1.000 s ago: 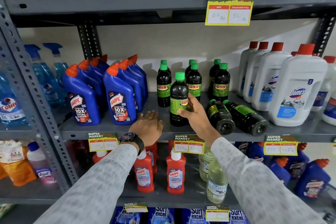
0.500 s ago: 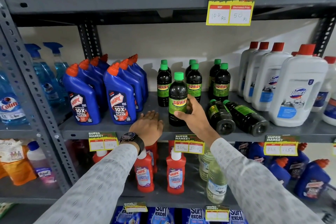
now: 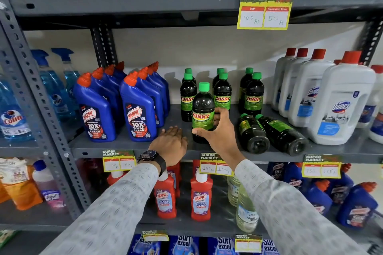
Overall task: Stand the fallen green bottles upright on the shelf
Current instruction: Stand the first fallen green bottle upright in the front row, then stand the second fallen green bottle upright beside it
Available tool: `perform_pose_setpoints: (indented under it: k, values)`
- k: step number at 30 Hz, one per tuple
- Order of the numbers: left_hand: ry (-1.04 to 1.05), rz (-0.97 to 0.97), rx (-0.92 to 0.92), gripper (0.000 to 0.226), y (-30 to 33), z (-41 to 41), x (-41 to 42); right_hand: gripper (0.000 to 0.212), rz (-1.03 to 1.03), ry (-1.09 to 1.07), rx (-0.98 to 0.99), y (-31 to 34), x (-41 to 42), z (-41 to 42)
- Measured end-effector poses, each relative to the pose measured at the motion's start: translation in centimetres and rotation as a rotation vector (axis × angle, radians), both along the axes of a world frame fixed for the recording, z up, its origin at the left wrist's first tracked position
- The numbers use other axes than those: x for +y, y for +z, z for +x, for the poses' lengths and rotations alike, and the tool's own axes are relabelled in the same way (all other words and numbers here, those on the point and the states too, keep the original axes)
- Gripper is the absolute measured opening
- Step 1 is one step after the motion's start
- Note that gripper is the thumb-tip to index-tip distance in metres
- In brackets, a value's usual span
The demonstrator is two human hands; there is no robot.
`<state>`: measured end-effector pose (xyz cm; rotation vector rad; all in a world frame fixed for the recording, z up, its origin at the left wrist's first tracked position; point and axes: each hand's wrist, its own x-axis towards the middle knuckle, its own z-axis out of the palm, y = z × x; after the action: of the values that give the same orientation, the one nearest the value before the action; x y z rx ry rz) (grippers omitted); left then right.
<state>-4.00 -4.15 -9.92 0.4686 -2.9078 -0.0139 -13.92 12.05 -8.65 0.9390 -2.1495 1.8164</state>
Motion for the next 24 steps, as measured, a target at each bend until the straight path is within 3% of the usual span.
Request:
perform_pose_setpoints:
  k: [5, 7, 9, 11, 13, 15, 19, 24]
  values:
    - [0.011, 0.016, -0.019, 0.063, 0.0, -0.2, -0.1, 0.083, 0.024, 0.001, 0.026, 2.0, 1.4, 1.1]
    - [0.004, 0.03, -0.03, 0.063, 0.2, -0.2, 0.0, 0.069, 0.101, -0.112, 0.161, 4.2, 2.6, 0.5]
    - [-0.003, 0.02, -0.018, 0.062, 0.2, 0.0, 0.0, 0.044, 0.339, -0.269, 0.264, 6.7, 4.0, -1.2]
    - [0.003, -0.006, -0.013, 0.061, 0.1, 0.4, -0.3, 0.025, 0.691, -0.359, 0.197, 8.8, 5.4, -3.2]
    - [0.021, -0.032, -0.032, 0.06, 0.1, 0.9, -0.8, 0.03, 0.978, -0.393, 0.12, 9.3, 6.2, -4.5]
    - [0.035, -0.072, -0.061, 0.059, 0.1, 1.0, -0.9, 0.041, 1.114, -0.372, 0.108, 9.4, 6.7, -5.2]
    - [-0.006, -0.147, -0.093, 0.058, 1.3, 0.4, 1.2, 0.052, 1.19, -0.331, -0.037, 11.1, 9.0, -5.2]
    - [0.02, -0.134, -0.081, 0.057, 1.0, 0.5, 1.1, 0.057, 1.133, -0.354, -0.03, 9.9, 8.0, -5.0]
